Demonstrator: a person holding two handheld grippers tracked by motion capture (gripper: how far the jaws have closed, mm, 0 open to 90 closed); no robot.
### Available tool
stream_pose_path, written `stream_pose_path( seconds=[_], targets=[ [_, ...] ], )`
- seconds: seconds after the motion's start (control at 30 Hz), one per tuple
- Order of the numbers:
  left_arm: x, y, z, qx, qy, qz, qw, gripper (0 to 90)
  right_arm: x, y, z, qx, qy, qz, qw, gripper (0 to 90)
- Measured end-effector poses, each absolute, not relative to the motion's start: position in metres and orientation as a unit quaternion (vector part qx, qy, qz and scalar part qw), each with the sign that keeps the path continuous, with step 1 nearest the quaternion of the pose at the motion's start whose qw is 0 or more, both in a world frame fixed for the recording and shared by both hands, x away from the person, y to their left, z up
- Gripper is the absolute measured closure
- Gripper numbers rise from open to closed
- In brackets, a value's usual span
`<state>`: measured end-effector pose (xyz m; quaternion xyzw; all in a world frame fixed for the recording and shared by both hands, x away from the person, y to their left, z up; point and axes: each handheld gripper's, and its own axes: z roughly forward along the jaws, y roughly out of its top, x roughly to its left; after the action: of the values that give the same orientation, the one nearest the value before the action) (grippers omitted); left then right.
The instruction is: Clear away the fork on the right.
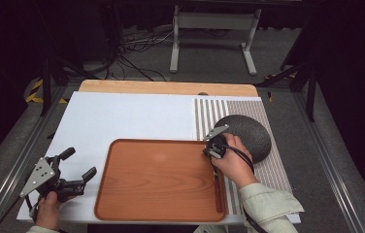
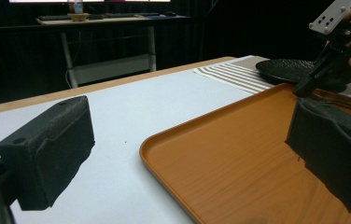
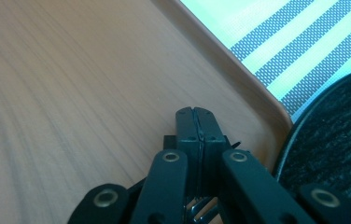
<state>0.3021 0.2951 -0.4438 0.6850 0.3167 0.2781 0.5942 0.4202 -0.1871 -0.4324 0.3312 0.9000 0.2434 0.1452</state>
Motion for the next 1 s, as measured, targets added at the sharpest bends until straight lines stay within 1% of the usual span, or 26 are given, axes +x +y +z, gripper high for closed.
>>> stream_pose_path(
  seconds=[0.17, 0.2, 0.3, 0.37, 0.4, 0.43, 0.47, 0.5, 0.57, 0.6, 0.63, 0.73, 0.9, 1.0],
  targets=[
    [0.302, 0.296, -0.444, 0.684, 0.318, 0.278, 0.594, 1.6, 0.419, -0.187, -0.429, 0.330, 0.898, 0.252, 0.147, 90.0],
    [0.302, 0.296, -0.444, 0.684, 0.318, 0.278, 0.594, 1.6, 0.419, -0.186, -0.428, 0.329, 0.897, 0.254, 0.146, 88.8],
    [0.302, 0.296, -0.444, 0.684, 0.317, 0.278, 0.594, 1.6, 0.417, -0.185, -0.423, 0.329, 0.894, 0.266, 0.147, 81.9],
    [0.302, 0.296, -0.444, 0.684, 0.318, 0.278, 0.594, 1.6, 0.416, -0.185, -0.418, 0.328, 0.891, 0.277, 0.147, 72.7],
    [0.302, 0.296, -0.444, 0.683, 0.319, 0.277, 0.596, 1.6, 0.416, -0.185, -0.418, 0.328, 0.891, 0.277, 0.147, 72.7],
    [0.302, 0.296, -0.444, 0.683, 0.319, 0.278, 0.595, 1.6, 0.414, -0.184, -0.415, 0.331, 0.884, 0.296, 0.145, 57.5],
    [0.302, 0.296, -0.444, 0.683, 0.319, 0.278, 0.595, 1.6, 0.414, -0.184, -0.413, 0.334, 0.876, 0.315, 0.148, 46.4],
    [0.302, 0.296, -0.444, 0.683, 0.319, 0.278, 0.595, 1.6, 0.413, -0.183, -0.412, 0.334, 0.871, 0.326, 0.151, 38.0],
    [0.301, 0.296, -0.444, 0.683, 0.320, 0.279, 0.595, 1.6, 0.409, -0.181, -0.404, 0.315, 0.870, 0.349, 0.150, 26.4],
    [0.302, 0.296, -0.444, 0.683, 0.319, 0.278, 0.595, 1.6, 0.409, -0.181, -0.404, 0.315, 0.870, 0.349, 0.150, 26.4],
    [0.302, 0.296, -0.444, 0.682, 0.319, 0.279, 0.596, 1.6, 0.407, -0.181, -0.401, 0.307, 0.869, 0.357, 0.149, 22.6],
    [0.302, 0.296, -0.444, 0.682, 0.320, 0.278, 0.596, 1.6, 0.402, -0.182, -0.393, 0.295, 0.867, 0.373, 0.148, 18.8],
    [0.302, 0.296, -0.444, 0.682, 0.319, 0.279, 0.596, 1.6, 0.397, -0.188, -0.386, 0.285, 0.863, 0.385, 0.158, 16.5],
    [0.302, 0.297, -0.444, 0.682, 0.320, 0.279, 0.595, 1.6, 0.390, -0.199, -0.378, 0.280, 0.853, 0.404, 0.173, 15.1]
  ],
)
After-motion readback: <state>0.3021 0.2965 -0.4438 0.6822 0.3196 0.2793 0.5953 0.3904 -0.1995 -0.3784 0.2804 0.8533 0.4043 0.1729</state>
